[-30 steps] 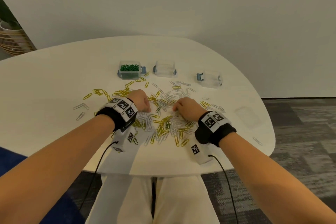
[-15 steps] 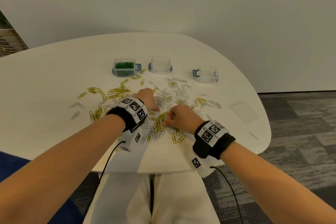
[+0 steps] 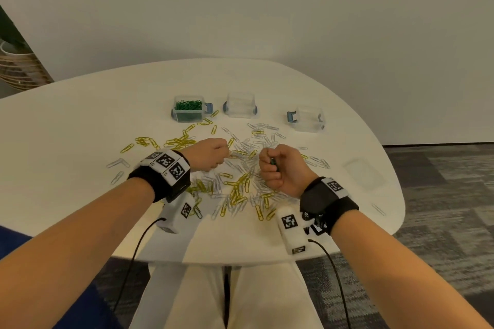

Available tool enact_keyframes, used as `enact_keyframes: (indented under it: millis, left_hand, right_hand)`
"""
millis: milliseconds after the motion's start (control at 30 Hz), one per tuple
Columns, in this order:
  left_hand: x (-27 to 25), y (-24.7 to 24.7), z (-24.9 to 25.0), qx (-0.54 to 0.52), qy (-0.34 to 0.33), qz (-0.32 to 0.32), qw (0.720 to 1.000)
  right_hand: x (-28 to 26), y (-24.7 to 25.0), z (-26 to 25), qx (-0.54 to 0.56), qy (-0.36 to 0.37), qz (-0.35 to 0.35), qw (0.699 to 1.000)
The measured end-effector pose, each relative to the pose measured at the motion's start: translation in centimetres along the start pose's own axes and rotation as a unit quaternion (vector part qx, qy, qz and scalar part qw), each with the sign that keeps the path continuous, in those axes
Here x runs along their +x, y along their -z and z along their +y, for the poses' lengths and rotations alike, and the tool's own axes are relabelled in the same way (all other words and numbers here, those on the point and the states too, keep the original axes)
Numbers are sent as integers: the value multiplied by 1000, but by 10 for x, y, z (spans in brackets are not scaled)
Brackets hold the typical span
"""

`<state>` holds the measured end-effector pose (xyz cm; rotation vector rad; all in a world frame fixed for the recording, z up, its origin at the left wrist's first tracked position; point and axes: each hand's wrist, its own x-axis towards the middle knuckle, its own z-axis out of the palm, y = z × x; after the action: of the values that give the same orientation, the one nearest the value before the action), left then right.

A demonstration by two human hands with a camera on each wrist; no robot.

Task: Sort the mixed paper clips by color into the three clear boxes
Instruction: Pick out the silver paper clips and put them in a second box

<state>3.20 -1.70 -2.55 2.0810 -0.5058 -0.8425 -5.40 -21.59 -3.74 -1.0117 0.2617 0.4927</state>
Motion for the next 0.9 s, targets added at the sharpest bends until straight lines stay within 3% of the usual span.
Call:
enact_keyframes:
  millis: [33, 100, 200, 267, 333, 433, 533, 633, 800, 833, 900]
  left_hand:
    - [-1, -1, -1, -108, 18, -7, 994]
    - [-4, -3, -4, -304, 37, -18, 952]
    - [-9, -2, -6, -525, 45, -41, 849]
    - [-6, 2, -8, -627, 68, -18, 776]
    - [0, 0, -5, -675, 99, -21, 731]
    - [5, 6, 1, -694, 93, -39, 713]
    - [9, 17, 3, -725, 107, -25, 680]
    - [15, 39, 0, -736, 153, -15, 659]
    - [38, 106, 6, -735, 61, 136, 662]
    - [42, 116, 9, -718, 30, 168, 675]
    - [54, 128, 15, -634, -13, 228, 738]
  right_hand:
    - [3, -2, -1, 31, -1, -9, 999]
    - [10, -11, -5, 58, -7, 1, 998]
    - [27, -30, -17, 53, -6, 35, 998]
    - [39, -52, -30, 58, 23, 49, 997]
    - [47, -72, -40, 45, 71, 61, 995]
    - [56, -100, -41, -81, 116, 58, 988]
    - [64, -110, -39, -237, 166, 85, 954]
    - [68, -99, -52, -261, 253, 134, 922]
    - [65, -64, -64, -208, 243, 177, 931]
    - [66, -59, -63, -213, 236, 175, 932]
    - [65, -51, -59, -215, 224, 162, 937]
